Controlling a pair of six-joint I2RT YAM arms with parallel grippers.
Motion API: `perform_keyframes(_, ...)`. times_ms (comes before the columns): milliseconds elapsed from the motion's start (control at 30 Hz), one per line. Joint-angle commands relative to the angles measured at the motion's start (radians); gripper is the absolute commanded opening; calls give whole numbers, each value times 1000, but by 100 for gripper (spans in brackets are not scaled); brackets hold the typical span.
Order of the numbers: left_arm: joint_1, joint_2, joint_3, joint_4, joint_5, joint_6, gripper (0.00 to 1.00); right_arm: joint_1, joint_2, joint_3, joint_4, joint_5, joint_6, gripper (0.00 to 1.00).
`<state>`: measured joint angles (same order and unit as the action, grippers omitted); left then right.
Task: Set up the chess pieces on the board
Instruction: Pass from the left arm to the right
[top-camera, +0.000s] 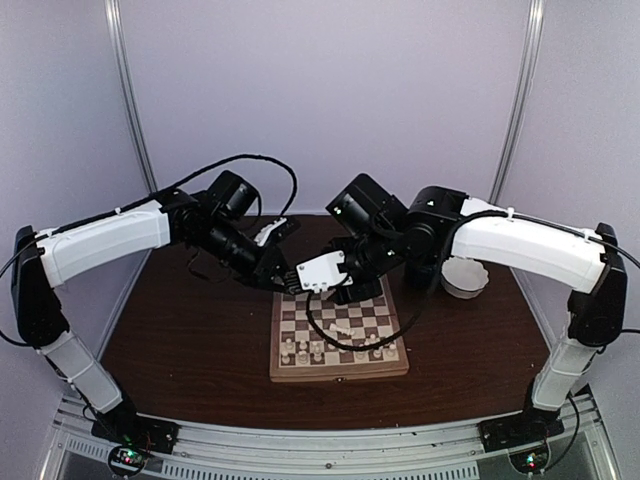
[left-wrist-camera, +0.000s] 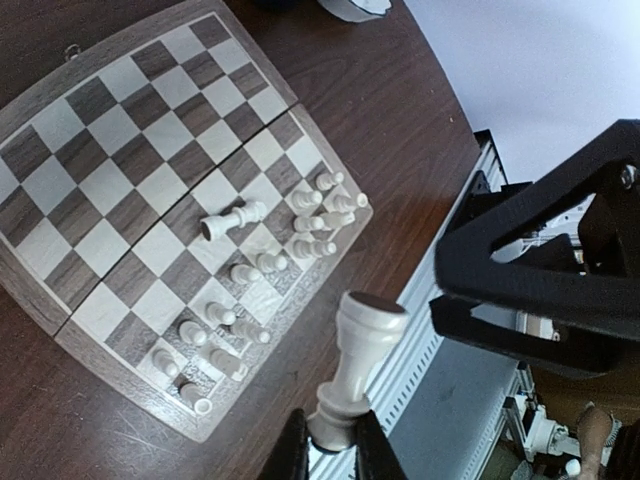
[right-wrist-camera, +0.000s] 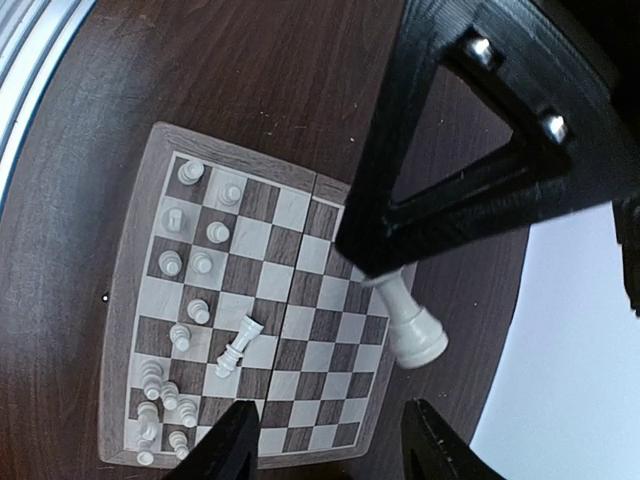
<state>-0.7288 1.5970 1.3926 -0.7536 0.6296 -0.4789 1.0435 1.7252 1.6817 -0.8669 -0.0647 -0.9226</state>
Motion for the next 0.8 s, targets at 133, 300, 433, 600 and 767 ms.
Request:
perform_keyframes(133, -35, 48, 79, -74, 102, -3, 11, 53, 49, 82, -9, 104, -58, 52)
perform_keyframes(300, -52, 59, 94, -85, 128, 5, 10, 82, 69, 78, -21, 117, -85, 52)
perform_keyframes(433, -54, 57, 95, -94, 149, 9, 10, 96, 82, 70, -29, 144, -109, 47)
perform_keyframes(600, -55, 51, 95, -105, 162, 18, 10, 100, 91, 60, -22, 174, -115, 29)
perform_keyframes(767, -55, 28, 99, -106, 97, 37, 30, 97, 76, 44, -5, 193, -68, 10)
